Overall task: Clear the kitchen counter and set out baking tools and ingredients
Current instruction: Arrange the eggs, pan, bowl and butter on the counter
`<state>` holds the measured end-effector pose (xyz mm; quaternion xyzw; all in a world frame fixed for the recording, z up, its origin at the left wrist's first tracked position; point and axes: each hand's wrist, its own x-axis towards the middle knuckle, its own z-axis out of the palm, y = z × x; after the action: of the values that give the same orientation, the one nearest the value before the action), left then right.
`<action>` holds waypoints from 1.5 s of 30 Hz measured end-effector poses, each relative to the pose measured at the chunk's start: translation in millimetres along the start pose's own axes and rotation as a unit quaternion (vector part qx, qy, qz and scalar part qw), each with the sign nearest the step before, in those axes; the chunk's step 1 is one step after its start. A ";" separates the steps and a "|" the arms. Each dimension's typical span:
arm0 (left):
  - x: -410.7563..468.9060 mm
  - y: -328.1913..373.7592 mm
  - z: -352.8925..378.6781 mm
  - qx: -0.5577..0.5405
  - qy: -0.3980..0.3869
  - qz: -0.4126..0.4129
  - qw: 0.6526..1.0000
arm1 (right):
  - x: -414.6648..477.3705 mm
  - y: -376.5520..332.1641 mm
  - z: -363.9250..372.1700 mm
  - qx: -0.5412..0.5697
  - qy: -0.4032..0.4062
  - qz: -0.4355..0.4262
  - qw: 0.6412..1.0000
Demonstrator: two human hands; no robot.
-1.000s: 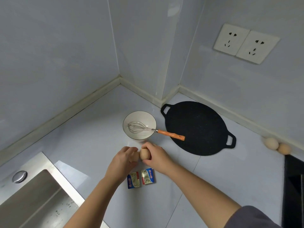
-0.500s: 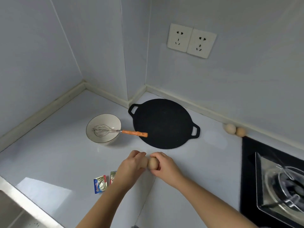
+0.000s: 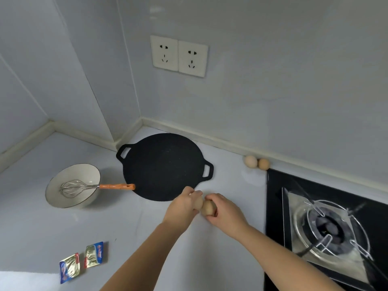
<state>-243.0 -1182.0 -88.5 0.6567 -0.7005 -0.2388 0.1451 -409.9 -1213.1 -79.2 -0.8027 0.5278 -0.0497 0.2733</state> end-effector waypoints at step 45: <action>235.9 79.3 28.4 0.117 0.031 0.021 0.992 | 139.1 125.9 -97.1 -0.226 0.124 0.085 0.962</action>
<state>-347.6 -1409.4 -96.9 0.6615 -0.7324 -0.1312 0.0940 -488.0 -1409.3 -87.9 -0.7835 0.6211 -0.0053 0.0204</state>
